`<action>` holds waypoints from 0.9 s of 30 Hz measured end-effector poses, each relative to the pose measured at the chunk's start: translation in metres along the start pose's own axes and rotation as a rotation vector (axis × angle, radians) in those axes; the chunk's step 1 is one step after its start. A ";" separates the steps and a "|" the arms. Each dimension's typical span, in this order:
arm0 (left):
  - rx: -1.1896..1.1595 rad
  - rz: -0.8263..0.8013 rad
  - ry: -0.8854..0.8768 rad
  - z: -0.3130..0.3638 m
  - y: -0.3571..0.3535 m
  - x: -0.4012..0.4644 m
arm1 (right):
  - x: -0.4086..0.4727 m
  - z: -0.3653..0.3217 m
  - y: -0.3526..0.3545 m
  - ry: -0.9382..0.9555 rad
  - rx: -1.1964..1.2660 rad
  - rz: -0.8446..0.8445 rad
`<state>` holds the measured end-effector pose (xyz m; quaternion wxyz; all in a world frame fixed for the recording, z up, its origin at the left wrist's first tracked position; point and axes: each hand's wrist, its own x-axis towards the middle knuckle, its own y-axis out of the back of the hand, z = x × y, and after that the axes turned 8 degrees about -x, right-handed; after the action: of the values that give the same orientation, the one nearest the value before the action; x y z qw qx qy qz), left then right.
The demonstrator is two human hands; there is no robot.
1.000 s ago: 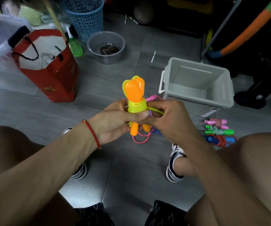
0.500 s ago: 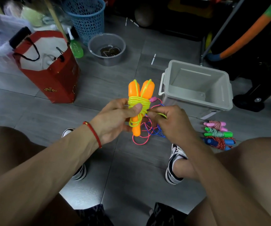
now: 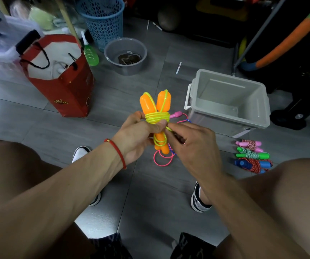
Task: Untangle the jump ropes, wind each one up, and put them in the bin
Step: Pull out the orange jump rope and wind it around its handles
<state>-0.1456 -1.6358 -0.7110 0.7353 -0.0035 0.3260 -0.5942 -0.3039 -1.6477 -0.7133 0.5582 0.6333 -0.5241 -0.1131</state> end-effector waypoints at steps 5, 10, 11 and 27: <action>-0.057 -0.003 0.056 0.006 0.006 0.002 | -0.005 -0.006 -0.009 0.106 -0.089 -0.112; -0.058 0.039 0.086 0.008 0.005 -0.003 | -0.005 -0.001 -0.015 0.147 -0.119 -0.179; -0.064 0.032 0.093 0.010 0.005 -0.005 | -0.004 0.001 -0.014 0.144 -0.115 -0.158; -0.039 -0.045 0.185 0.016 0.005 -0.011 | -0.001 0.020 0.004 0.206 0.038 -0.005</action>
<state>-0.1347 -1.6312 -0.6951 0.6884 0.0299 0.4037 -0.6019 -0.3211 -1.6574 -0.7173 0.5966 0.6534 -0.4644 -0.0387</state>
